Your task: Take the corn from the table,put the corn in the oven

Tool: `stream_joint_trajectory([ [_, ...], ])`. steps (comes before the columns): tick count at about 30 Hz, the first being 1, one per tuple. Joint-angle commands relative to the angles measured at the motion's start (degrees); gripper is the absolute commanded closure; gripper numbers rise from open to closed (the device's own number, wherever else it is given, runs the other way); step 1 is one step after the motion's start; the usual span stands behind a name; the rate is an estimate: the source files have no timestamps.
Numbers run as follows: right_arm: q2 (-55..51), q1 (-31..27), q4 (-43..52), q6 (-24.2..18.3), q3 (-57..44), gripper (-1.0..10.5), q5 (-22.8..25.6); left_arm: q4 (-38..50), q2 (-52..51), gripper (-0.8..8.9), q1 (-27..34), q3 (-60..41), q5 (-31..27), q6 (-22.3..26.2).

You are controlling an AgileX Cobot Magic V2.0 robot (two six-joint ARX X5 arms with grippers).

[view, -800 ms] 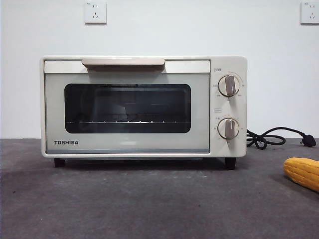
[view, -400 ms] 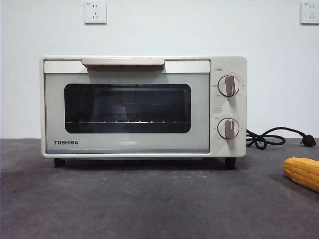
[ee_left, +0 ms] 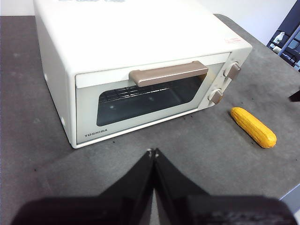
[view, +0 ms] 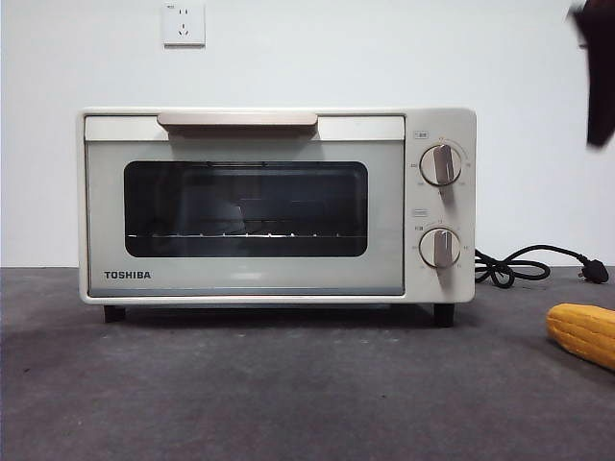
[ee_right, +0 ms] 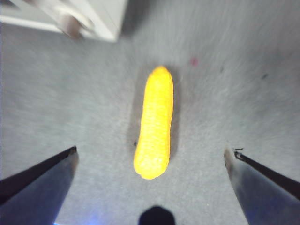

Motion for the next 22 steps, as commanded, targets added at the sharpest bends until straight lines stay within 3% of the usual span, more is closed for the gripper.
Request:
stream_joint_trajectory([
  [1,4.52,0.07,0.85,0.02,-0.13,3.5,-0.22,0.48,-0.02,8.19,-0.13,0.22,0.42,0.68],
  [16,15.26,0.48,11.43,0.26,-9.9,3.6,-1.05,1.25,0.09,8.19,-0.13,0.22,0.42,0.66],
  [22,15.37,0.83,14.84,0.24,-13.33,5.4,-1.01,1.31,0.59,8.19,-0.13,0.22,0.42,0.68],
])
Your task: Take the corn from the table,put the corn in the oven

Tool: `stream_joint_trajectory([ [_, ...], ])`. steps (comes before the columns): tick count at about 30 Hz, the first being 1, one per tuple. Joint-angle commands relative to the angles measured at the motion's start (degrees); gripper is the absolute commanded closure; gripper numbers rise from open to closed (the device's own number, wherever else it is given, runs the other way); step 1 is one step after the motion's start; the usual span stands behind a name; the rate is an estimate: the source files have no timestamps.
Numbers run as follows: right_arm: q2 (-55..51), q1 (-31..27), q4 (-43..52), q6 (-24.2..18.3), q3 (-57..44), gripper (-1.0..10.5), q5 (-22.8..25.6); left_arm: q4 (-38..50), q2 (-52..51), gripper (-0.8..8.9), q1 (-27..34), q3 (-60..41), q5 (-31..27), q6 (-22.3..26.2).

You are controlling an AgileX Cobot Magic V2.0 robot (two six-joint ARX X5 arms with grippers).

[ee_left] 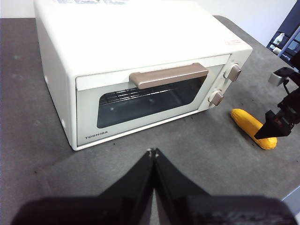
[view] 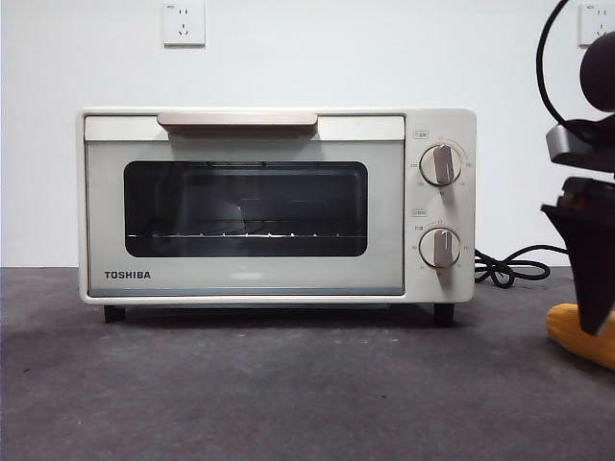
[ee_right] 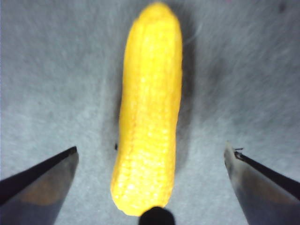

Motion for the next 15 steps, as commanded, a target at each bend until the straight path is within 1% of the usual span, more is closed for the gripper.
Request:
stream_joint_trajectory([
  [1,0.42,0.13,0.79,0.24,-1.29,5.5,-0.04,0.74,0.39,8.19,-0.13,0.22,0.42,0.68],
  [2,0.48,0.13,0.92,0.26,-1.51,5.5,-0.07,0.74,0.46,8.19,-0.13,0.22,0.42,0.68],
  [6,0.57,0.13,1.05,0.2,-1.64,7.5,-0.11,0.74,1.14,8.19,-0.13,0.22,0.42,0.7],
  [10,0.57,0.13,0.98,0.17,-1.64,8.7,-0.15,0.74,1.57,8.19,-0.13,0.22,0.42,0.74],
  [12,0.57,0.13,0.98,0.04,-1.64,9.5,-1.2,0.76,1.86,8.19,-0.13,0.22,0.42,0.81],
  [15,0.57,0.11,1.16,-0.44,-1.64,9.6,-2.23,0.76,2.58,8.19,-0.13,0.22,0.44,1.79],
])
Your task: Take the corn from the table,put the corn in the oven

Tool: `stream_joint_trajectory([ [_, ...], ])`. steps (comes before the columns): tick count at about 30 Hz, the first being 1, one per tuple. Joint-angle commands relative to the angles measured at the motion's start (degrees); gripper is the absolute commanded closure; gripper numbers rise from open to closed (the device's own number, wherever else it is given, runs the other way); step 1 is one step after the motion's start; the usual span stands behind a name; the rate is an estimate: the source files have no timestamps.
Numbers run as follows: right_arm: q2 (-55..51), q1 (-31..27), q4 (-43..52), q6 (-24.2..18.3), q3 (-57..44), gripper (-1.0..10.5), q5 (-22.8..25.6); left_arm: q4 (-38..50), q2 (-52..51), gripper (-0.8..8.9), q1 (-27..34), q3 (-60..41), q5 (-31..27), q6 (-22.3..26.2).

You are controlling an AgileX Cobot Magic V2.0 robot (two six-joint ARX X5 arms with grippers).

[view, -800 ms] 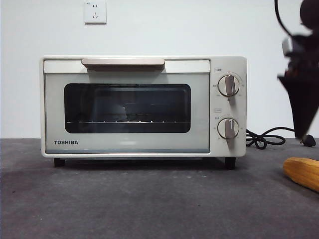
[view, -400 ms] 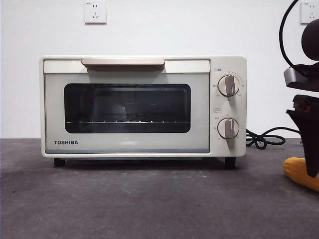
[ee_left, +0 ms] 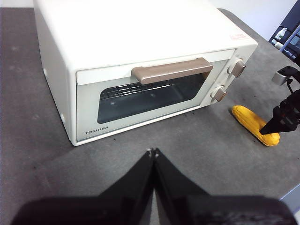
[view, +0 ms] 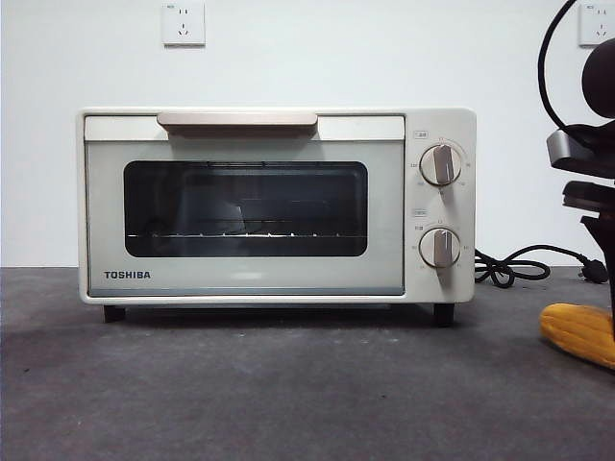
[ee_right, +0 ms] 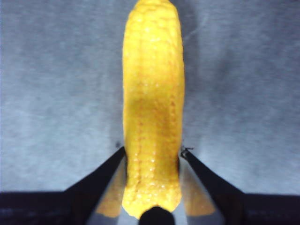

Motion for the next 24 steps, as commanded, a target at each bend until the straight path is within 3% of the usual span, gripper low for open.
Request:
stream_joint_trajectory([
  [1,0.52,0.11,0.57,-0.42,-0.81,9.6,-0.55,0.7,0.74,8.19,-0.13,0.22,0.42,1.51],
  [6,-0.85,0.11,0.76,-0.57,-0.46,9.6,-0.55,2.73,3.04,8.19,-0.44,0.22,1.01,1.7],
  [15,-13.29,0.11,-5.97,0.07,6.21,9.6,-0.68,16.13,12.85,8.19,-5.27,0.22,2.54,-0.11],
  [21,-22.84,0.11,-10.56,0.57,12.87,9.6,-6.54,27.43,22.49,8.19,-10.93,0.22,1.4,-1.33],
  [24,-26.51,0.11,-11.8,1.18,15.87,9.6,-9.03,32.3,27.04,8.19,-13.64,0.24,-1.88,-1.53],
])
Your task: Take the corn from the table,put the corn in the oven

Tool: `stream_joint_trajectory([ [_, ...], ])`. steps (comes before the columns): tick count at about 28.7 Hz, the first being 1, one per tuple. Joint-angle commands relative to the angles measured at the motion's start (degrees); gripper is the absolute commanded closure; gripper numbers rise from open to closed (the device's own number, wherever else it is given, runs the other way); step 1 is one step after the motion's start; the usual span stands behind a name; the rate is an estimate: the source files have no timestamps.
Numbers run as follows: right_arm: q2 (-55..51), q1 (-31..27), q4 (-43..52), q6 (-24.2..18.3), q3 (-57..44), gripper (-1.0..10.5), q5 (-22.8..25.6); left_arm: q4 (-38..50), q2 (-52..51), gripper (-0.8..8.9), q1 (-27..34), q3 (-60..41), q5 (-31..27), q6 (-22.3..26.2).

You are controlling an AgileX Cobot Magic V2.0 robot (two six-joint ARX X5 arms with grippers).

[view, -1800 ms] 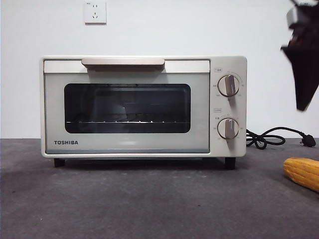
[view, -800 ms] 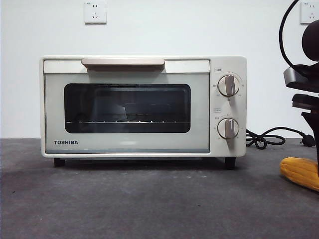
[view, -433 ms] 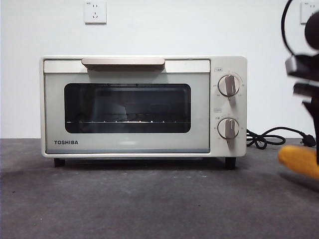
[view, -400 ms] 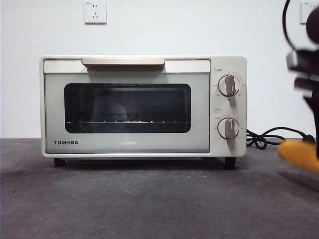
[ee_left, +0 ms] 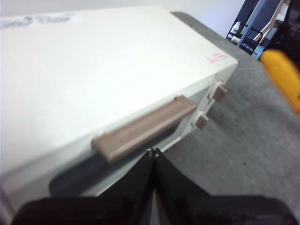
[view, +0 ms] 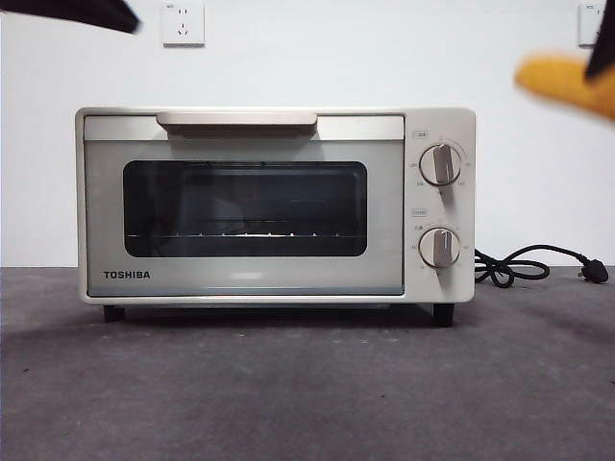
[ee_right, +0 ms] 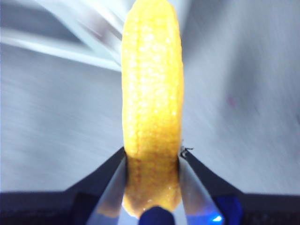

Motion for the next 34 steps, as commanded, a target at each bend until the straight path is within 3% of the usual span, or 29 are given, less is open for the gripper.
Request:
stream_joint_trajectory([
  [1,-2.97,0.11,-1.07,0.87,2.64,9.6,-1.46,4.31,4.13,8.19,-2.4,0.04,-3.39,-0.57],
  [10,-8.5,0.11,-5.33,0.79,7.69,9.6,-1.57,14.4,13.18,8.19,-6.34,0.11,-9.16,-0.52],
  [18,-9.14,0.11,-6.27,0.68,7.72,9.6,-5.79,15.26,17.68,8.19,-8.22,2.78,-11.15,1.66],
  [34,-9.05,0.11,-6.36,-0.76,7.72,9.6,-5.75,2.99,21.16,8.19,-12.68,5.66,-15.1,8.26],
])
